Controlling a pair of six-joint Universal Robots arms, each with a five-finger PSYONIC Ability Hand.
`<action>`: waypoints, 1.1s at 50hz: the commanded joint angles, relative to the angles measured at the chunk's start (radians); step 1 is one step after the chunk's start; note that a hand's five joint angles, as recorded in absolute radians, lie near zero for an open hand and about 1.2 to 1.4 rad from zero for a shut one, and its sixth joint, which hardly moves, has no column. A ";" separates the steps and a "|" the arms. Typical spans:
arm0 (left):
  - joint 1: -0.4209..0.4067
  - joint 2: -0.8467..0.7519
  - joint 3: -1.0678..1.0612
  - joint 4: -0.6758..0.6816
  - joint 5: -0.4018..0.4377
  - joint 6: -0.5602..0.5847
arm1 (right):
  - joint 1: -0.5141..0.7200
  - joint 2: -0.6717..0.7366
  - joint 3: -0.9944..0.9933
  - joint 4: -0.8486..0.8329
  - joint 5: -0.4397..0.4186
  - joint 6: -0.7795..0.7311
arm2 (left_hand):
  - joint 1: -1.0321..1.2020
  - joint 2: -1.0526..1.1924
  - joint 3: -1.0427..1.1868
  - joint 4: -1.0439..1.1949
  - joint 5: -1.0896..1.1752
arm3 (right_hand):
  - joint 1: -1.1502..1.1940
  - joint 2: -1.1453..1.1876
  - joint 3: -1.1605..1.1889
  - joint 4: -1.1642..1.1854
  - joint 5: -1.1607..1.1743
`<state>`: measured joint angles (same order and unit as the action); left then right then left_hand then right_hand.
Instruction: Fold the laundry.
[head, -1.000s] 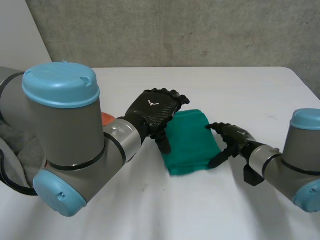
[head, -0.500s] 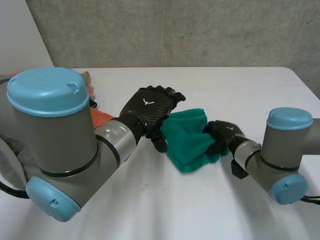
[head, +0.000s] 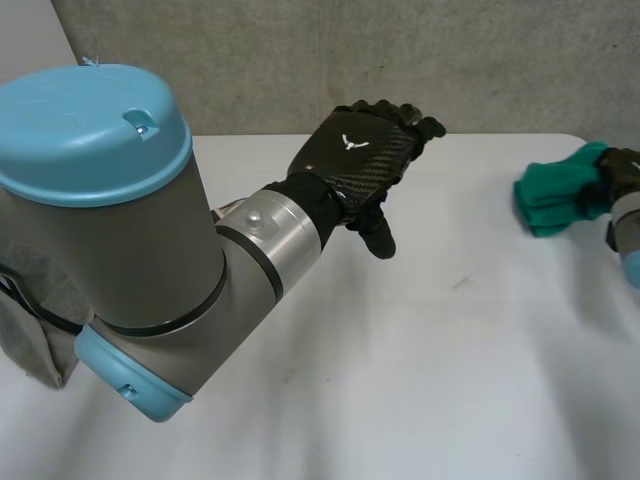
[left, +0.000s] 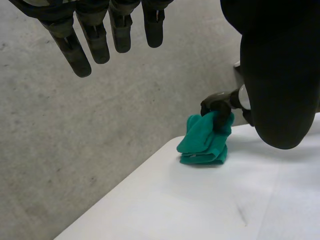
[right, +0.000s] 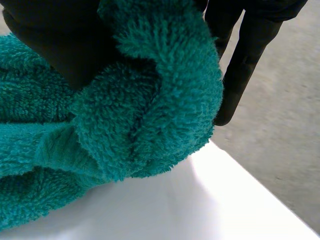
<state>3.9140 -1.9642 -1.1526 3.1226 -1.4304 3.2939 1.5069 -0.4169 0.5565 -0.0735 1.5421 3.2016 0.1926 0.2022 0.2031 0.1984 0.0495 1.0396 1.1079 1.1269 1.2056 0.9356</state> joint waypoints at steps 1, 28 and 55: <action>-0.012 -0.005 -0.007 0.001 0.015 -0.002 | -0.063 0.181 -0.332 0.195 -0.072 -0.020 | 0.038 0.029 0.028 0.033 0.007 | 0.357 0.288 0.269 0.191 0.286; -0.022 -0.013 -0.019 -0.006 0.010 -0.004 | -0.136 0.119 -0.261 0.172 -0.059 -0.301 | 0.041 0.032 0.031 0.036 0.010 | -0.865 -0.933 -0.952 -1.031 -0.936; 0.444 0.005 -0.053 0.036 -0.182 0.209 | 0.076 -0.926 1.238 -0.513 -0.528 -0.520 | 0.012 0.002 0.002 0.006 -0.019 | -0.865 -0.933 -0.952 -1.031 -0.936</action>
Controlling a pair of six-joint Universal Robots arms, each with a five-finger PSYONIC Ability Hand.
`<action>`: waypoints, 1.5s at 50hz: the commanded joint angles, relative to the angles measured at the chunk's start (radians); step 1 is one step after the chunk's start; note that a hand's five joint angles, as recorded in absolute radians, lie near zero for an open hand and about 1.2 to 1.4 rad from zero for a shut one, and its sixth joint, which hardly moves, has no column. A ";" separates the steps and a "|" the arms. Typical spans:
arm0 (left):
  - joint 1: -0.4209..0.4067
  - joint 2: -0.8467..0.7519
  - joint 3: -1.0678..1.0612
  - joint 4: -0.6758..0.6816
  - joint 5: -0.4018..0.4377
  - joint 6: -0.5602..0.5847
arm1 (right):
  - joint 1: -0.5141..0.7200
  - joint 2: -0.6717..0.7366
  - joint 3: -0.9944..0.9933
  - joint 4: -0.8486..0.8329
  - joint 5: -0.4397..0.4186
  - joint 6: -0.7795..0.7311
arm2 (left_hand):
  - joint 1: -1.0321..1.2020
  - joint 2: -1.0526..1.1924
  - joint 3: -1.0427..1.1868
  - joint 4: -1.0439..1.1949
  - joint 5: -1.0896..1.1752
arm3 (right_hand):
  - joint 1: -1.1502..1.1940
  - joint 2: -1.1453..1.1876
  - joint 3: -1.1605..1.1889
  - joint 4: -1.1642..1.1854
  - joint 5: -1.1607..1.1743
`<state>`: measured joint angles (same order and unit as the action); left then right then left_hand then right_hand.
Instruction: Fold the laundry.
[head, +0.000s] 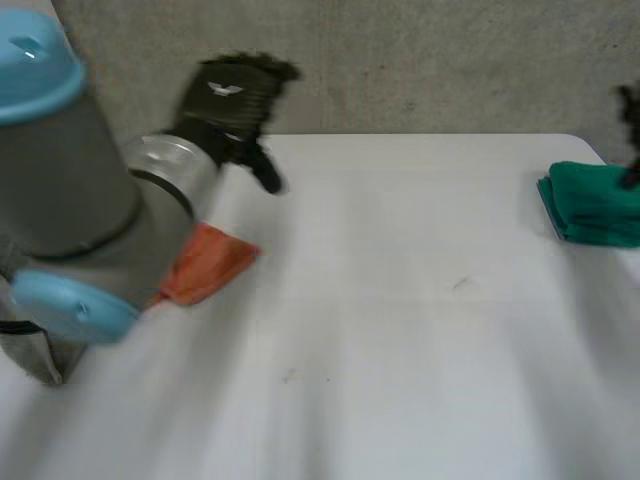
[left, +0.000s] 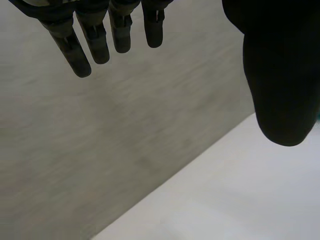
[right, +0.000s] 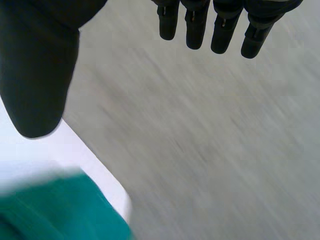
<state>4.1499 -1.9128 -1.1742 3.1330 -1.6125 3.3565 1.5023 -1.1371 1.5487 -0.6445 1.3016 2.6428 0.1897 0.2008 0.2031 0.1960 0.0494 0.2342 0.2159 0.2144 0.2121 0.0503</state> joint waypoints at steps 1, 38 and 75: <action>0.263 -0.067 -0.044 0.035 0.014 0.212 | 0.087 -0.219 0.260 0.089 -0.304 0.039 | 0.015 0.004 0.002 0.009 -0.019 | -0.060 -0.041 -0.040 -0.038 -0.050; 0.261 0.069 -0.050 0.286 0.157 0.048 | 0.116 -0.289 0.237 0.447 -0.162 -0.118 | 1.207 1.195 1.193 1.200 1.172 | -0.060 -0.041 -0.040 -0.038 -0.050; -0.137 -0.040 -0.085 0.070 0.059 -0.134 | 0.125 -0.280 0.175 0.496 -0.180 0.014 | 0.003 -0.008 -0.010 -0.003 -0.031 | -0.060 -0.041 -0.040 -0.038 -0.050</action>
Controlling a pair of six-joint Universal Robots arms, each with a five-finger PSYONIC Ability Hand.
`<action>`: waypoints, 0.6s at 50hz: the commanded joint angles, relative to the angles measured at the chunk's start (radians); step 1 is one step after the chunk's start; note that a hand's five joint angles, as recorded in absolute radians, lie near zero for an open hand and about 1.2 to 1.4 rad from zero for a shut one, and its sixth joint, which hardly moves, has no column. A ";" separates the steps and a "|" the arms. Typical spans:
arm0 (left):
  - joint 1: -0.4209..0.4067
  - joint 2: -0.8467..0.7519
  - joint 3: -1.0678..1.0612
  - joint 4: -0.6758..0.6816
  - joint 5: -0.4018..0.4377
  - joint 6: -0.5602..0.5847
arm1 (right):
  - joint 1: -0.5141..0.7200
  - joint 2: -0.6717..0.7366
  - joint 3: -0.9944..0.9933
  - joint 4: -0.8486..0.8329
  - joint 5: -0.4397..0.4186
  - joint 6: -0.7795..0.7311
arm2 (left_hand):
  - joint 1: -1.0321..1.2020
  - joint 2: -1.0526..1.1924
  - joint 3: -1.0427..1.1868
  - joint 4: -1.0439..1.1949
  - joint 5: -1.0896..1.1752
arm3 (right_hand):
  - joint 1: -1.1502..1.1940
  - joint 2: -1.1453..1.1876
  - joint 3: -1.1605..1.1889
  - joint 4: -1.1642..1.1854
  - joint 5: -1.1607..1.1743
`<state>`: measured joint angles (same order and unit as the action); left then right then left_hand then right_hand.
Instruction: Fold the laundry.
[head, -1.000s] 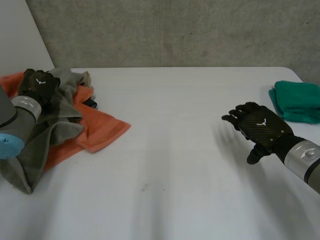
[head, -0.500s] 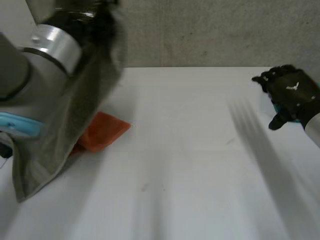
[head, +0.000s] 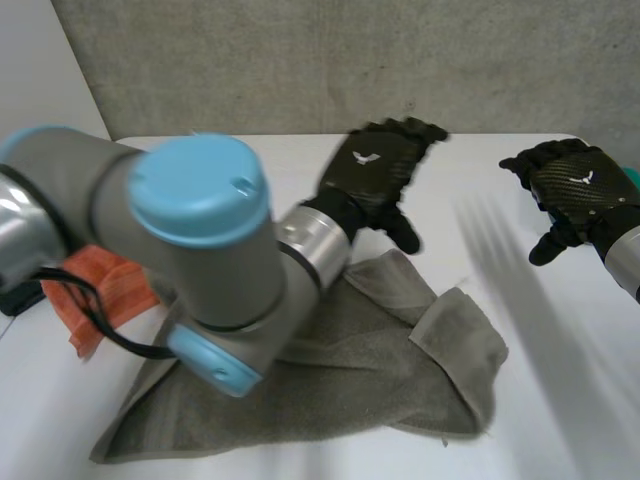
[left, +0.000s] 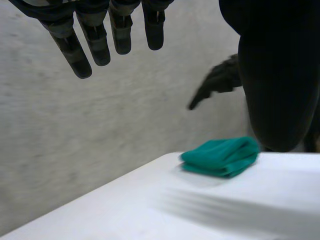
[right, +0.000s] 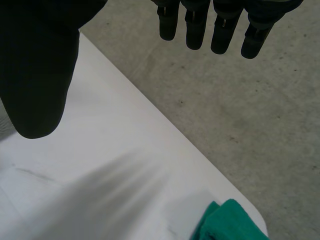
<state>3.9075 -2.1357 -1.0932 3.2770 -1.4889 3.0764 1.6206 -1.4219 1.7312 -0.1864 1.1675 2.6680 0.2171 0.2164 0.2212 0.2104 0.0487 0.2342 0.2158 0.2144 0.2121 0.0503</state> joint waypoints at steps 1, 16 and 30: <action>0.115 0.207 -0.192 -0.080 -0.071 0.163 | 0.008 0.004 -0.009 0.066 -0.077 -0.029 | -0.024 -0.023 -0.028 -0.017 -0.030 | -0.060 -0.041 -0.040 -0.038 -0.050; 0.271 0.428 -0.651 -0.054 -0.240 0.420 | 0.172 0.047 -0.079 0.315 -0.118 -0.201 | -0.015 -0.015 -0.019 -0.009 -0.021 | -0.060 -0.041 -0.040 -0.038 -0.050; 0.300 0.159 -0.590 0.165 -0.315 0.427 | 0.452 0.480 -0.467 0.315 0.195 0.227 | 0.029 0.029 0.025 0.035 0.023 | -0.060 -0.041 -0.040 -0.038 -0.050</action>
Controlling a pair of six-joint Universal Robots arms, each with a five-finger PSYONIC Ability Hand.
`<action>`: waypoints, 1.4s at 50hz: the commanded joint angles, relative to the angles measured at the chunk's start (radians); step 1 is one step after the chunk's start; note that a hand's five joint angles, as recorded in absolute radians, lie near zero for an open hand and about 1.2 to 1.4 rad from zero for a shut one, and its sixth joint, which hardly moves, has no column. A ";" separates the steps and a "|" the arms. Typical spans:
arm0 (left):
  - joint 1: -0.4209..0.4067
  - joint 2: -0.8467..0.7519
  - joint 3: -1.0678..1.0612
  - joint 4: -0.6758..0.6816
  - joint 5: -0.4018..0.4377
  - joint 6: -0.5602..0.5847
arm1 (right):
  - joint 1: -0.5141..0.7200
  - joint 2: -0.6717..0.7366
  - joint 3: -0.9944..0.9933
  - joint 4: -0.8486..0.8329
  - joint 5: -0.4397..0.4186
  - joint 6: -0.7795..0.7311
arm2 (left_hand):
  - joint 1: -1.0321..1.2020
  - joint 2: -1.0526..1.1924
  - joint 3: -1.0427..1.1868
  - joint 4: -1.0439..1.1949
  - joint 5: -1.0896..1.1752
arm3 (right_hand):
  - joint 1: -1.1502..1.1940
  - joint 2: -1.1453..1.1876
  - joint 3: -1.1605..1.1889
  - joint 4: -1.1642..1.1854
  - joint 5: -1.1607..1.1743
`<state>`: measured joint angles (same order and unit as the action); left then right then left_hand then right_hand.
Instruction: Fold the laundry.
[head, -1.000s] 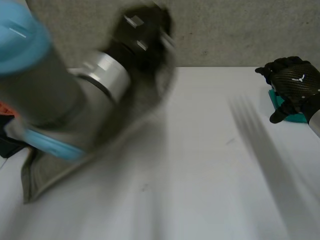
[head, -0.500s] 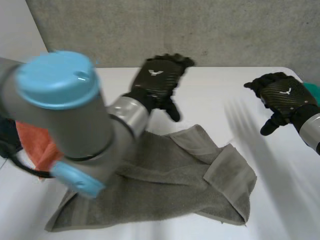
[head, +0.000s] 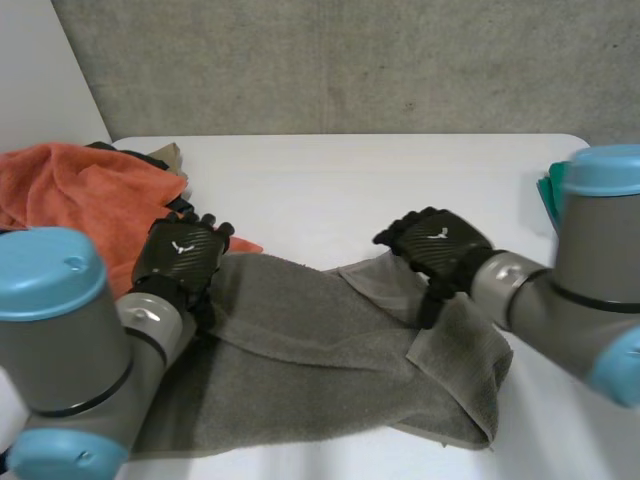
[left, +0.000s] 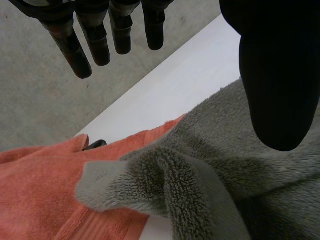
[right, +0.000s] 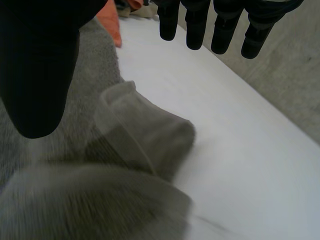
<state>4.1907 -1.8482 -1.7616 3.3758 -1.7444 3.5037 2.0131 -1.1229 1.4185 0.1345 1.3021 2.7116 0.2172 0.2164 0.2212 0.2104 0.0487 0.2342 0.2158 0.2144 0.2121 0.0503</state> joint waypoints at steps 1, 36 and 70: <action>0.023 -0.140 0.088 0.066 -0.076 0.001 | 0.061 0.202 -0.170 -0.007 0.065 0.192 | 0.034 0.035 0.030 0.041 0.028 | -0.060 -0.041 -0.040 -0.038 -0.050; 0.022 0.187 0.128 -0.130 -0.050 0.144 | -0.143 -0.221 -0.104 0.178 0.160 -0.443 | 1.179 1.180 1.175 1.186 1.173 | 1.162 1.180 1.182 1.184 1.171; -0.003 -0.293 0.992 0.169 -0.006 0.247 | -0.258 -0.066 -0.380 -0.503 0.134 -0.038 | 1.179 1.180 1.175 1.186 1.173 | 1.162 1.180 1.182 1.184 1.171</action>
<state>4.2043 -2.1574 -0.7941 3.3912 -1.7468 3.7128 1.7557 -1.0949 0.9793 -0.1376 1.4275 2.5789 1.1240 1.1932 1.1830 1.2003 0.9433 1.1157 1.1874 1.1949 1.1995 1.0019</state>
